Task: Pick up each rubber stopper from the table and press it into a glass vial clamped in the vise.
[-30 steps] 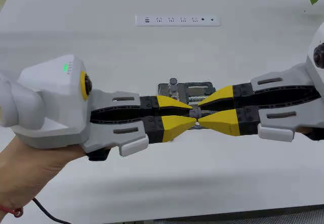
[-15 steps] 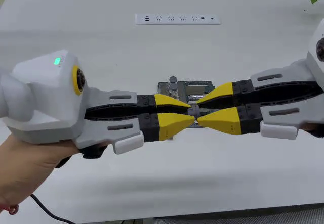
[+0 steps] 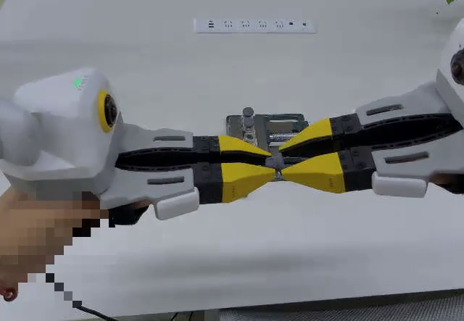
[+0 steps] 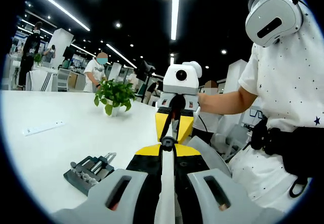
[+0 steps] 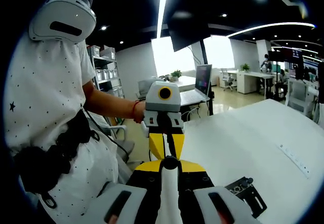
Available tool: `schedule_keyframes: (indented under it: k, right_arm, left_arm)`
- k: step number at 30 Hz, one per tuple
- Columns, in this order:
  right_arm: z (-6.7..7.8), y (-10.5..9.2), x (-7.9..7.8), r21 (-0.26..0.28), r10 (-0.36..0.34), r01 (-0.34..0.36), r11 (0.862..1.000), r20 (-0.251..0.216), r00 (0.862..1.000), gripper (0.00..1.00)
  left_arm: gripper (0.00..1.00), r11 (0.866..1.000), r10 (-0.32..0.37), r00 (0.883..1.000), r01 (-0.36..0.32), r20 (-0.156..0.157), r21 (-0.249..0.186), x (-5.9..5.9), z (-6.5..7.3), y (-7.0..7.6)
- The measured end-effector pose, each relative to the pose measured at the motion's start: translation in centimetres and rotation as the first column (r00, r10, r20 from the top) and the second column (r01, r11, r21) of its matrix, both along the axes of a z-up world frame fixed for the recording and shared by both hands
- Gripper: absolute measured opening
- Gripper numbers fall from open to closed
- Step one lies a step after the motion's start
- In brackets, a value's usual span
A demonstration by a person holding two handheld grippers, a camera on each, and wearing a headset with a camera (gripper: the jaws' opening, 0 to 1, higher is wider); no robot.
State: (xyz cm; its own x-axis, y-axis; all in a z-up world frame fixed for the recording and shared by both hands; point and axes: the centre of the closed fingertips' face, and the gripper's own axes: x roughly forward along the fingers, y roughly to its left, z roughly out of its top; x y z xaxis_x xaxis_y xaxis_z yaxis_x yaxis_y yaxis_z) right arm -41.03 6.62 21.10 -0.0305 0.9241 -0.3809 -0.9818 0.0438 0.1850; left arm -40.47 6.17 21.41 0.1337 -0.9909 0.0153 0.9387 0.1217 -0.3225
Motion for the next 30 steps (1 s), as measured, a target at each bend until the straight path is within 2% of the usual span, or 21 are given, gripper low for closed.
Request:
schedule_keyframes:
  k: [10,19,22,24,30]
  right_arm:
    - [-0.2,0.0,0.5,-0.015,-0.008,0.008,1.000,0.022,1.000,0.05]
    - [-0.6,0.2,0.6,-0.043,-0.014,0.015,0.999,0.015,1.000,0.05]
    - [-0.6,0.3,0.8,-0.054,-0.018,0.019,0.998,0.014,1.000,0.05]
    - [-0.6,0.3,1.0,-0.064,-0.019,0.020,0.998,0.009,1.000,0.05]
    - [-0.6,0.0,2.1,-0.091,-0.033,0.033,0.995,0.004,0.999,0.05]
  left_arm:
    - [0.04,0.999,0.029,1.000,-0.029,0.002,-0.016,0.3,-0.1,0.2]
    - [0.05,0.998,0.056,0.998,-0.055,0.025,-0.009,0.4,-0.5,0.3]
    - [0.09,0.998,0.060,0.998,-0.059,0.025,-0.014,0.4,-0.5,0.3]
    - [0.11,0.998,0.066,0.997,-0.066,0.037,-0.012,0.4,-0.5,0.4]
    - [0.15,0.996,0.094,0.995,-0.094,0.037,-0.002,0.6,-0.9,1.3]
